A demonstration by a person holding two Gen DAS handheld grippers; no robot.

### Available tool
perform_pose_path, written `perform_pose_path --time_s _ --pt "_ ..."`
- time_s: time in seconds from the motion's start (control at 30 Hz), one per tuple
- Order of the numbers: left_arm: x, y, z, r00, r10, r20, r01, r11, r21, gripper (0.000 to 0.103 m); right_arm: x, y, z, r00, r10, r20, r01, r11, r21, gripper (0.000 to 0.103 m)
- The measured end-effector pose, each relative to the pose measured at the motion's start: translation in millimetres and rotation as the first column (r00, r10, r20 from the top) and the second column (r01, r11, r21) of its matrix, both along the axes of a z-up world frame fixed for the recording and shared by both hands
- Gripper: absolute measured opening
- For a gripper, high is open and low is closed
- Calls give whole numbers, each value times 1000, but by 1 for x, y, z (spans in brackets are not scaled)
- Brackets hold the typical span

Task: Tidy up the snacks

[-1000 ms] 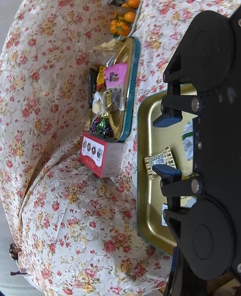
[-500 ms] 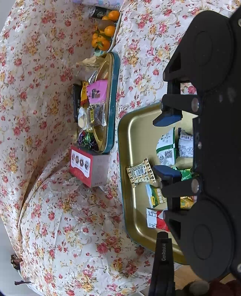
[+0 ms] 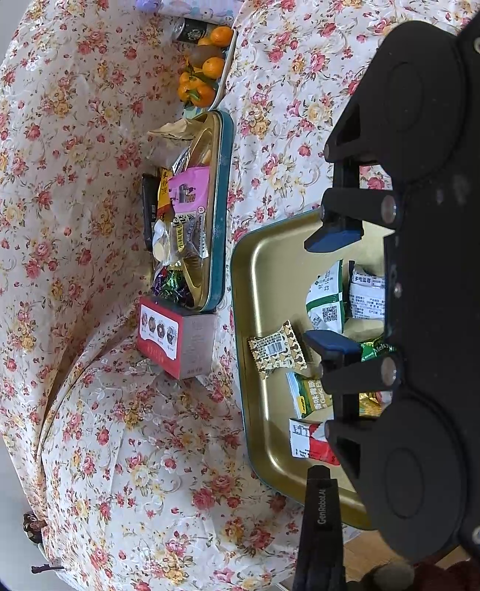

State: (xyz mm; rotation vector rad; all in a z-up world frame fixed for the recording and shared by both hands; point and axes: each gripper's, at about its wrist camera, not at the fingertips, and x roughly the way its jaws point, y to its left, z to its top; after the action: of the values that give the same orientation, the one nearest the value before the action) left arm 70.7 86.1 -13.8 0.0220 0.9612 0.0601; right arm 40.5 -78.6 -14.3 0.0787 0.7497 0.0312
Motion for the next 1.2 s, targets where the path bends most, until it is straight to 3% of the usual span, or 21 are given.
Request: perform_pose_path --time_s 0.7,1.2 --pt "0 -1 -1 1000 -7 -2 7 1000 -1 35 1 0 -3 1000 3 -9 -3 1000 4 48" --pt "-5 -5 8 998 -36 46 36 999 10 35 -1 1 -1 1000 11 -7 -11 1000 4 48"
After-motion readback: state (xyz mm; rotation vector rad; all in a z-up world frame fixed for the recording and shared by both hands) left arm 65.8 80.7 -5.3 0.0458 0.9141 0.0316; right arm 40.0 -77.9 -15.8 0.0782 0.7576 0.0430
